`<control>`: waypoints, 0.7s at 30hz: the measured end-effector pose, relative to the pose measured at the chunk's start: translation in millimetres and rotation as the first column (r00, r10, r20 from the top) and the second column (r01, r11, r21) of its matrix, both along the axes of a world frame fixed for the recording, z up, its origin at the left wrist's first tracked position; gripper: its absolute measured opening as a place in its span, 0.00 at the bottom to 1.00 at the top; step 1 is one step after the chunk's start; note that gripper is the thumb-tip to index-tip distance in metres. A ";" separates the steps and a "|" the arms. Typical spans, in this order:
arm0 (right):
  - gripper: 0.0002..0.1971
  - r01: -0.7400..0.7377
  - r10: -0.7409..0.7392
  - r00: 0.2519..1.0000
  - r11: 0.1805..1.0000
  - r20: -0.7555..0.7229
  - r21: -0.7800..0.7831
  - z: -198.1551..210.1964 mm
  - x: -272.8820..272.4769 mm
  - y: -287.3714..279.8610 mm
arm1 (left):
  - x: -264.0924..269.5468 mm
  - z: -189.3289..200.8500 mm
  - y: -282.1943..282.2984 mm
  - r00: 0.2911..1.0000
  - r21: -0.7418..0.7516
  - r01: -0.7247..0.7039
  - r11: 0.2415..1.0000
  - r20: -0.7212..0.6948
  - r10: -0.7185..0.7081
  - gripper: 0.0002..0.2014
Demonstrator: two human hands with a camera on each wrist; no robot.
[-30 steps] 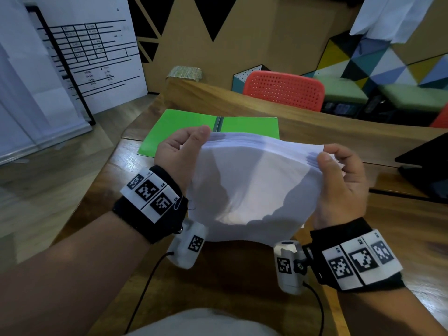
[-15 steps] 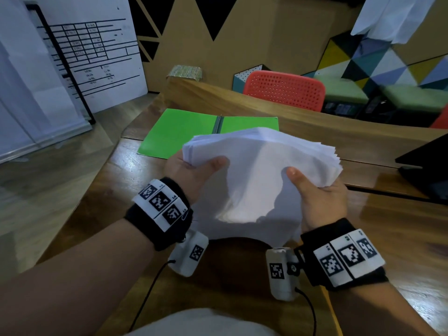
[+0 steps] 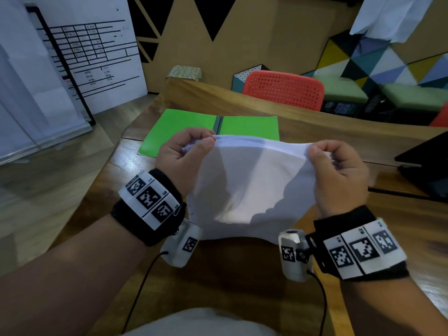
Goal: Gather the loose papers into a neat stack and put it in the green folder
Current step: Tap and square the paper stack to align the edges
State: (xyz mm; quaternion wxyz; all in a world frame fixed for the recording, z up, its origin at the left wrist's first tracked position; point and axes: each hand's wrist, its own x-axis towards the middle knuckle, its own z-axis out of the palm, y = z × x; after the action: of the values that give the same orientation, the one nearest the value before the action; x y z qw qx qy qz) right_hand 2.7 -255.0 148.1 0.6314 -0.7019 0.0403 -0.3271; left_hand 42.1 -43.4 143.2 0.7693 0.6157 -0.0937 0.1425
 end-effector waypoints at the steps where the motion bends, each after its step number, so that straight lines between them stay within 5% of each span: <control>1: 0.06 0.010 -0.009 1.000 0.999 -0.012 0.034 -0.5 0.7 -1.6 | 0.5 0.4 -0.5 1.000 -0.005 -0.004 1.000 -0.010 0.004 0.12; 7: 0.10 -0.059 0.056 0.998 0.990 0.032 0.131 -2.7 -1.0 -2.3 | -2.7 3.9 -0.8 1.000 -0.048 0.022 0.999 0.000 -0.022 0.03; 13: 0.14 -0.134 0.135 0.991 0.980 0.001 0.150 0.7 1.1 -0.4 | 2.7 6.5 -1.2 0.999 -0.094 0.001 0.996 -0.036 -0.005 0.05; 21: 0.05 -0.127 0.137 0.990 0.973 -0.042 0.190 -1.9 6.5 -8.6 | 6.7 6.9 -0.5 0.989 -0.055 0.008 0.998 -0.145 -0.016 0.10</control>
State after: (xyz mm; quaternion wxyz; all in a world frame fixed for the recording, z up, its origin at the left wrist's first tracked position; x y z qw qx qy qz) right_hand 9.2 -263.7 146.2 0.7136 -0.6493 0.0413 -0.2597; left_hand 48.8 -43.9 150.1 0.7914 0.6027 -0.0372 0.0953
